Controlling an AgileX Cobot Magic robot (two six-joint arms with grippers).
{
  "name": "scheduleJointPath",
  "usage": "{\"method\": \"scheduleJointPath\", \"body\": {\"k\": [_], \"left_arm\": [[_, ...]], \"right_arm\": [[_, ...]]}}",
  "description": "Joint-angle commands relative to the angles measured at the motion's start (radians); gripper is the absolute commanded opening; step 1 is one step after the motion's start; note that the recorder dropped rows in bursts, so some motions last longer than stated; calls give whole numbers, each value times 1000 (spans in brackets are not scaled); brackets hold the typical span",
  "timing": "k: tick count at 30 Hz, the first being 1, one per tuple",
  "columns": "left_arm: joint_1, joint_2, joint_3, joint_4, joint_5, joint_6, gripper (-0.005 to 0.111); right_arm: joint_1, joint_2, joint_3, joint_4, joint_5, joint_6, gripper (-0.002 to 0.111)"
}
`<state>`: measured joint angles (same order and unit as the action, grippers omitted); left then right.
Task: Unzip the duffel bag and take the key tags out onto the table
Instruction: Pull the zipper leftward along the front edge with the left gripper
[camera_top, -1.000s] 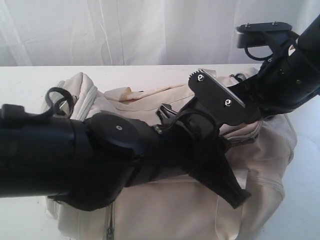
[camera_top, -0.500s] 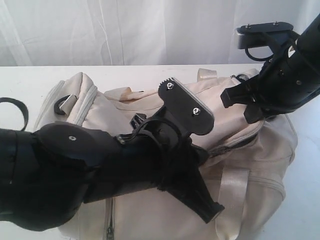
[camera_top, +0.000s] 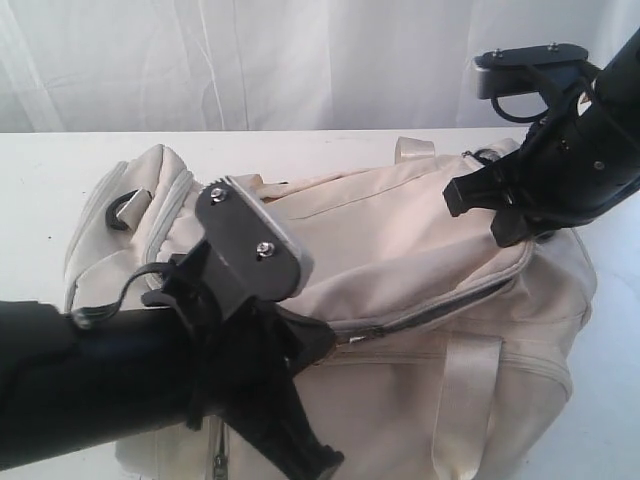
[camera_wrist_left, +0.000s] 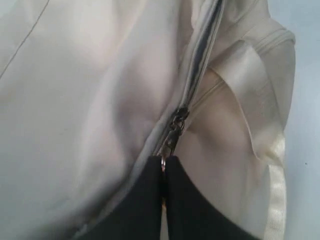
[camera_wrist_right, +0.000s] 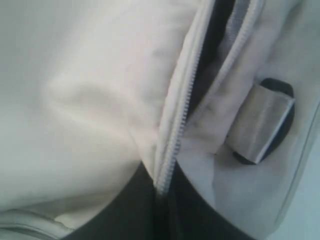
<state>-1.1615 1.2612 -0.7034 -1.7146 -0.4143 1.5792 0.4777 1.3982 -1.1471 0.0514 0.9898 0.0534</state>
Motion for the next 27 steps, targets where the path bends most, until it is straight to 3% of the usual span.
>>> {"method": "scheduleJointPath", "body": {"k": [1,12,27], "left_arm": [[2,-99,58,-30,-45,-10,0],[2,-303,184,-30,-173,-39,0],[2,-513,250,-30,-428,-35,0]], "right_arm": [[-1,-10,1,-25,-6,2,0],[-1,-10,1,-51,0,19,0],[-1,-10,1,-51,15,19,0]]}}
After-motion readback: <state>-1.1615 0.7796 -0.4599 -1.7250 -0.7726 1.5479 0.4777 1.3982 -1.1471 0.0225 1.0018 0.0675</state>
